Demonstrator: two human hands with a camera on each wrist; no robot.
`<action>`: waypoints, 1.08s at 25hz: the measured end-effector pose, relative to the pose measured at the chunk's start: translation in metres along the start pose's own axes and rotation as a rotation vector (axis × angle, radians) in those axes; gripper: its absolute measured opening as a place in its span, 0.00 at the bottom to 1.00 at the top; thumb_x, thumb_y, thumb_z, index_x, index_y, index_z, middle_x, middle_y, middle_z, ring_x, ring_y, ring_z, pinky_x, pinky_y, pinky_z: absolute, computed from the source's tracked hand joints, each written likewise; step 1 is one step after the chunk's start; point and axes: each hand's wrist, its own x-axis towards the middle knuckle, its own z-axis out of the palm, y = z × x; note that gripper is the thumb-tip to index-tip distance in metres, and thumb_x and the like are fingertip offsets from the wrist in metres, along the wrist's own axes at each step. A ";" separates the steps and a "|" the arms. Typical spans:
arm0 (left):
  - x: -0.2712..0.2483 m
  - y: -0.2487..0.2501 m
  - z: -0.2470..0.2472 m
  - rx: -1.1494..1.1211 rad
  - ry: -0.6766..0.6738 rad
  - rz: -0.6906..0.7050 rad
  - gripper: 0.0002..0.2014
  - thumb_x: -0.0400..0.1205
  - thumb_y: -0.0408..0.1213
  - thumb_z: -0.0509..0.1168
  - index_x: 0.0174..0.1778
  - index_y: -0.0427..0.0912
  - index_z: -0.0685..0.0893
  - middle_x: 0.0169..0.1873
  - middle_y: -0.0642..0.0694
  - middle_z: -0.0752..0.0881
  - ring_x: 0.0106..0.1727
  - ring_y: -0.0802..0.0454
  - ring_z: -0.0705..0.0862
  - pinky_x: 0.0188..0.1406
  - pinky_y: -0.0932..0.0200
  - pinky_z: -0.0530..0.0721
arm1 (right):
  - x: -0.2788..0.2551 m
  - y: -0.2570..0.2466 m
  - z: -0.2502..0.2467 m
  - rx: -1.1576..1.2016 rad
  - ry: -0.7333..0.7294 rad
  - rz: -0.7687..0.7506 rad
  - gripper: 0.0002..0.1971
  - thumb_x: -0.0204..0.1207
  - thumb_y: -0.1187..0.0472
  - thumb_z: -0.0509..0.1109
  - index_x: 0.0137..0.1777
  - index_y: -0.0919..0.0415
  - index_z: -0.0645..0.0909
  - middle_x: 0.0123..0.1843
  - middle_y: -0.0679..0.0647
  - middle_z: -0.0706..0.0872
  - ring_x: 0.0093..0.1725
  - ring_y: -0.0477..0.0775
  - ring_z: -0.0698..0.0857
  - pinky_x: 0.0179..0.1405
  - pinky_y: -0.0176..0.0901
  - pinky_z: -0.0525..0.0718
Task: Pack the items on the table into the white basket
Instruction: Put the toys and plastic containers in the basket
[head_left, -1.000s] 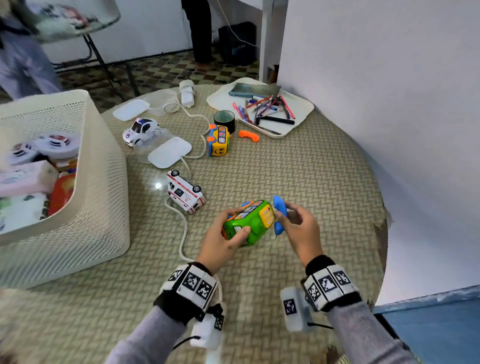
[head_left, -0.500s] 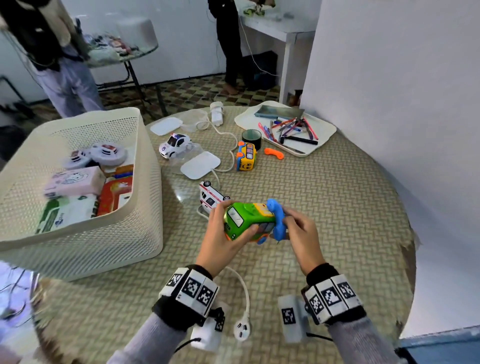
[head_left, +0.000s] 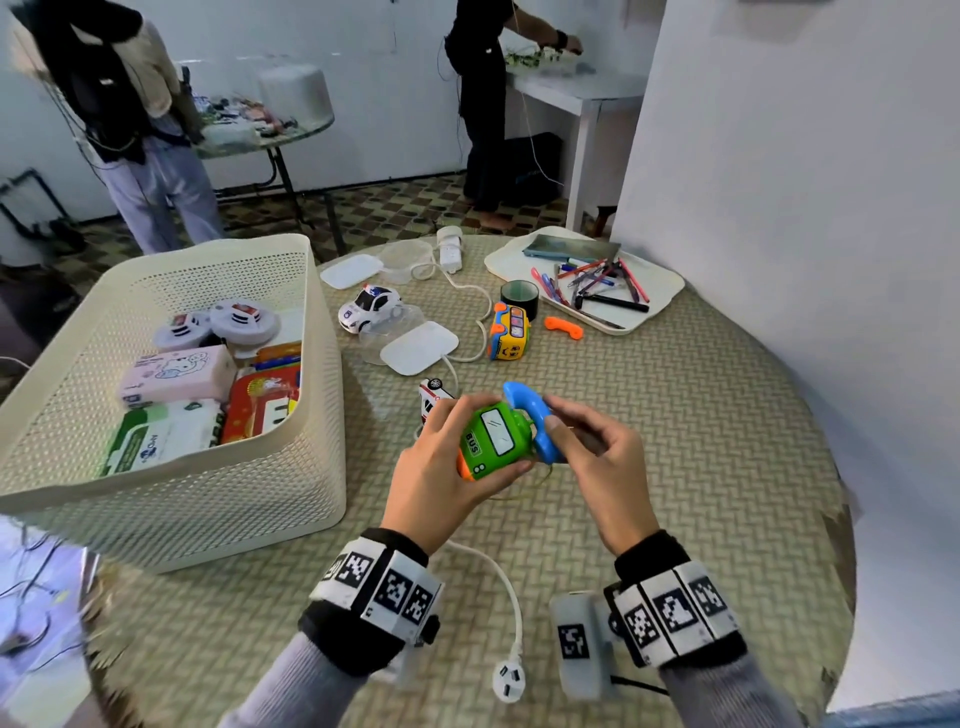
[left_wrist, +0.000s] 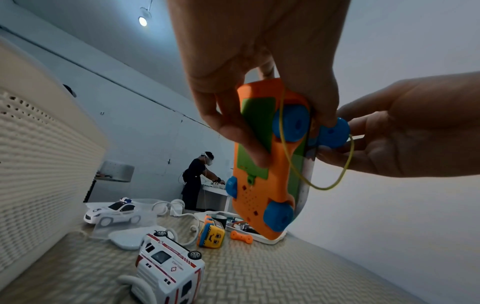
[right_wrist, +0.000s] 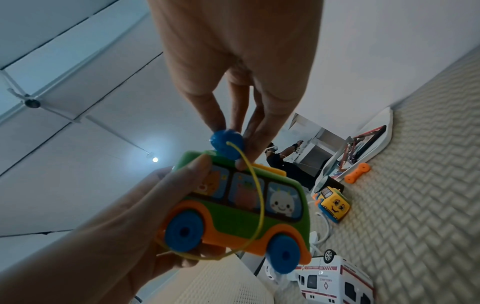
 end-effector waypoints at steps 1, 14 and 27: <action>-0.001 -0.001 -0.002 0.012 -0.005 0.011 0.29 0.67 0.60 0.75 0.63 0.62 0.75 0.54 0.64 0.76 0.54 0.70 0.77 0.44 0.75 0.74 | -0.001 -0.001 0.002 0.003 -0.002 0.007 0.10 0.76 0.70 0.72 0.52 0.56 0.86 0.52 0.50 0.91 0.52 0.52 0.90 0.56 0.54 0.87; -0.013 -0.005 -0.007 0.044 0.034 0.021 0.30 0.67 0.65 0.71 0.63 0.62 0.76 0.53 0.63 0.76 0.51 0.69 0.78 0.38 0.78 0.73 | -0.009 -0.004 0.005 -0.056 -0.091 0.001 0.09 0.73 0.69 0.74 0.52 0.60 0.87 0.48 0.59 0.91 0.44 0.57 0.91 0.39 0.52 0.91; -0.022 -0.012 -0.008 -0.341 -0.008 -0.036 0.30 0.64 0.62 0.75 0.60 0.60 0.77 0.52 0.58 0.84 0.49 0.60 0.82 0.48 0.61 0.80 | -0.014 0.000 0.002 0.193 -0.458 0.146 0.20 0.80 0.47 0.62 0.72 0.47 0.75 0.72 0.49 0.79 0.71 0.54 0.78 0.67 0.52 0.79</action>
